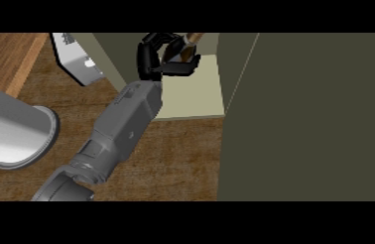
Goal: Pick up the wine, place it into the cabinet and close the cabinet
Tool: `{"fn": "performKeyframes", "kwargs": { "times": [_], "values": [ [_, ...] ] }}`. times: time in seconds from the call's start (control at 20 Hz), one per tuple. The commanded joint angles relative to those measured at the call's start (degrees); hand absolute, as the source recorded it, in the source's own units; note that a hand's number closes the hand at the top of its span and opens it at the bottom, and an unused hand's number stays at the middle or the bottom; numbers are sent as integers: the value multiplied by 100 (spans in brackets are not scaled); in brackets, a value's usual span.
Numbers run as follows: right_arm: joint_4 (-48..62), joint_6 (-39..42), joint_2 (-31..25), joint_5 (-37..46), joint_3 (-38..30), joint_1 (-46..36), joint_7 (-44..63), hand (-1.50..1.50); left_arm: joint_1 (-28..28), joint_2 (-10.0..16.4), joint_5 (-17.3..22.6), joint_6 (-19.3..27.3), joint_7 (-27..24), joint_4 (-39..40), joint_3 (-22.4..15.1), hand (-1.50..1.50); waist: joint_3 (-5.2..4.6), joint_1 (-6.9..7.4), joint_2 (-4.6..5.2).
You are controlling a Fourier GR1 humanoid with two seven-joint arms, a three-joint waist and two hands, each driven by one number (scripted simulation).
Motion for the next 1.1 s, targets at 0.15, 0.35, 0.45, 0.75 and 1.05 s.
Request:
{"fn": "performKeyframes", "kwargs": {
  "times": [0.15, 0.35, 0.45, 0.75, 1.05],
  "values": [
    [-666, 68, -65, -404, -7, 332, 246, -150, -164, 195, 164, -240, -10, 418, 339, 150, -21, -35, 42],
    [-377, 70, -31, -215, 111, 167, 107, -150, 53, 122, 54, -255, -403, 596, 322, 150, -22, -19, 63],
    [-350, 101, -58, -290, -99, 288, -44, -150, -101, 7, 10, 0, -262, 651, 302, 150, -17, 17, 35],
    [-379, 20, -56, -290, 9, -36, 121, -150, -171, 7, -115, 312, -369, 912, 279, -150, -21, -77, 76],
    [-29, 112, -66, -377, -230, 8, -151, -150, -122, 116, -324, 309, -295, 1065, 172, -150, -19, -38, 85]
  ]
}}
